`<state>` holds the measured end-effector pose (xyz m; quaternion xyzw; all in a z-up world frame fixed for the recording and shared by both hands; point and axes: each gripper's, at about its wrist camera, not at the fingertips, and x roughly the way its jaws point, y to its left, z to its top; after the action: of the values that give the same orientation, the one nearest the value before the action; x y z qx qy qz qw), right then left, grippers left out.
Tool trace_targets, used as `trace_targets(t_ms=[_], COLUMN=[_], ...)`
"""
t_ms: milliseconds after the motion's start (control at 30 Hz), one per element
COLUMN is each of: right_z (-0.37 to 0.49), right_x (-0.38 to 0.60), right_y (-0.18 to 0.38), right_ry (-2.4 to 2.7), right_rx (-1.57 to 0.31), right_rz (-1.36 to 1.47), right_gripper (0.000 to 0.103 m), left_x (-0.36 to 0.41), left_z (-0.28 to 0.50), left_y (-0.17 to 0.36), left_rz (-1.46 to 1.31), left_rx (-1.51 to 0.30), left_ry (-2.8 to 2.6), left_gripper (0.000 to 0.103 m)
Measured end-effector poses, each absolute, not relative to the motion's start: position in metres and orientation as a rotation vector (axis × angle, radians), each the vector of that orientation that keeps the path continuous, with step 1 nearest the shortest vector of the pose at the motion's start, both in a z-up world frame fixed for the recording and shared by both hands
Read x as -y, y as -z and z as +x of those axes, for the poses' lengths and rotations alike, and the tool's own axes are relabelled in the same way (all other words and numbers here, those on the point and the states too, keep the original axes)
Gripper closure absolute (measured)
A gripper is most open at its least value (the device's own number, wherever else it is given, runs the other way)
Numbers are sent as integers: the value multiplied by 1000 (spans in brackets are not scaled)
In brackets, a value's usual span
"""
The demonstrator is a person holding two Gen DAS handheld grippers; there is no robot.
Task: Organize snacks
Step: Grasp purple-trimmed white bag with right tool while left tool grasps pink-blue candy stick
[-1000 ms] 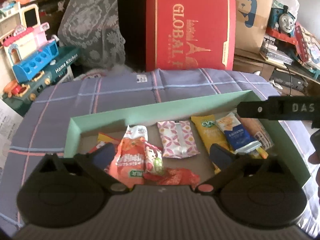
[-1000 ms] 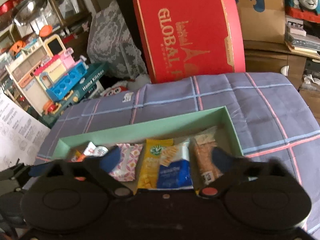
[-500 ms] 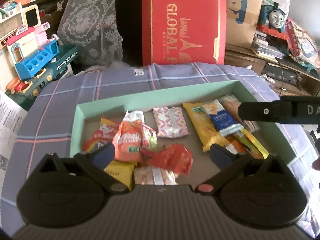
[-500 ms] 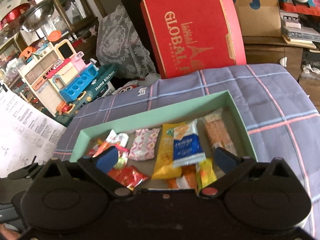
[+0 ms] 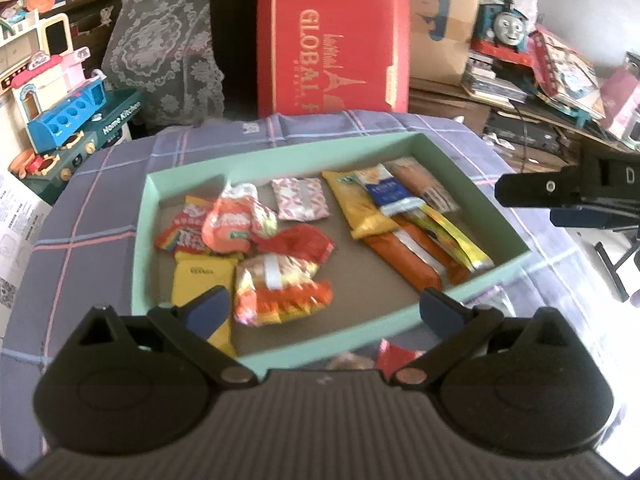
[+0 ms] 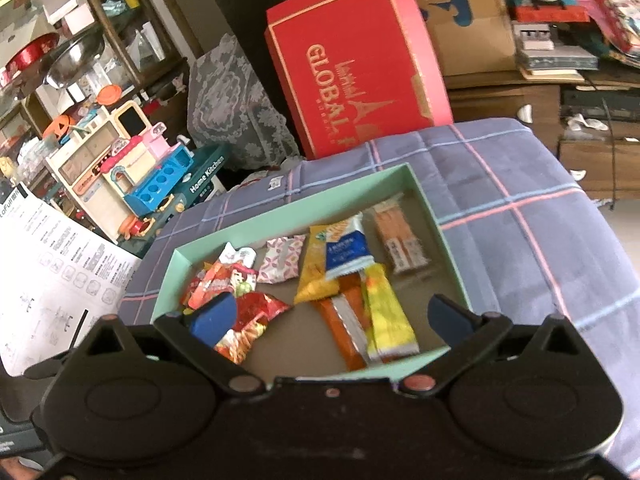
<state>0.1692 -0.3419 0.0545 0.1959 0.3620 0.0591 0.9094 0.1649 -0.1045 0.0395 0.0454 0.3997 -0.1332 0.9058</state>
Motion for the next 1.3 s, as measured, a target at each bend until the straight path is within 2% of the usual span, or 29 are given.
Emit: trace_targets(t_ms=[367,800,1300], right_z=[119,94,75], right_x=[368,384,408], right_y=[-25,23,36], right_ry=[-87,-46,4], right_rx=[-791,-849,-829], right_rz=[479,603,615], right_gripper=[0,0,0], left_x=[124,137,195], left_z=[125,114,106], left_y=[-6,27,42], left_rz=[153,150,212], left_rx=[-908,-1012,-1028], left_ry=[313,331,413], left_gripper=[0,0,2])
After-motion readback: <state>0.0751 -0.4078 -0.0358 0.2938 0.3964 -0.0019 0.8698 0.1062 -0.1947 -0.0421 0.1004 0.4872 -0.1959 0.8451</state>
